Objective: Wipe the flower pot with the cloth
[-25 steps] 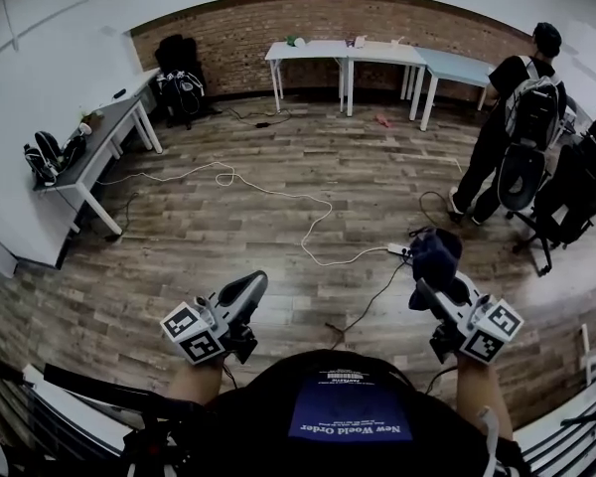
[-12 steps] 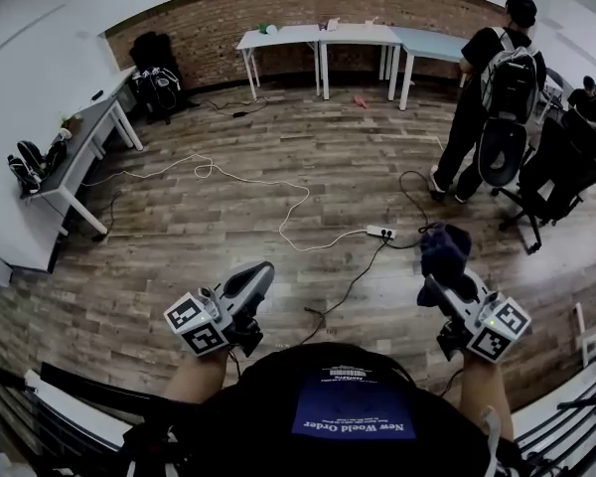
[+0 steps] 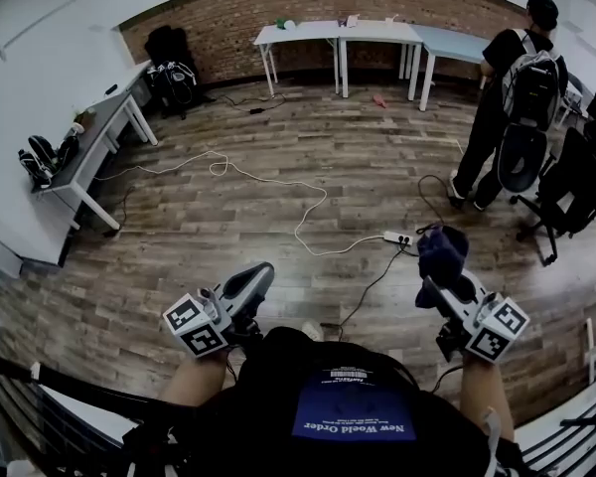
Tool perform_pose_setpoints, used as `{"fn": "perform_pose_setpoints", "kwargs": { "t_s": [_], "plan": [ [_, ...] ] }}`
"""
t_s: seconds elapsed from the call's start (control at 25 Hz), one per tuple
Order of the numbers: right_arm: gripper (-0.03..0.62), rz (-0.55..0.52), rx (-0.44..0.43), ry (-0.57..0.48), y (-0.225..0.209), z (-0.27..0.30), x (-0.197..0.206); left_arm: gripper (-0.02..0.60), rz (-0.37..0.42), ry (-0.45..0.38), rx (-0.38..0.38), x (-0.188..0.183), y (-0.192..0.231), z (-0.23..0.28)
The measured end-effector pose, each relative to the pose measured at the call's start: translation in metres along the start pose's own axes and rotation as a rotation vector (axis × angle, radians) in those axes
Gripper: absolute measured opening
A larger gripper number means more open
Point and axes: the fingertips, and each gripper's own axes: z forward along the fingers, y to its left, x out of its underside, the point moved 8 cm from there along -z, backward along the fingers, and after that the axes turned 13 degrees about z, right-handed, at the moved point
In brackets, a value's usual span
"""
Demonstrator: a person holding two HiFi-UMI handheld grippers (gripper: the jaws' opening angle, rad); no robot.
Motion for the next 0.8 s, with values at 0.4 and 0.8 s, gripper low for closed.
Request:
{"fn": "perform_pose_setpoints", "kwargs": {
  "t_s": [0.4, 0.8],
  "plan": [
    [0.114, -0.020, -0.033, -0.001, -0.041, 0.247, -0.006, 0.003, 0.050, -0.021, -0.058, -0.024, 0.232, -0.042],
    [0.114, -0.046, -0.065, 0.011, -0.064, 0.484, -0.037, 0.003, 0.081, 0.022, -0.067, -0.074, 0.447, -0.056]
  ]
}}
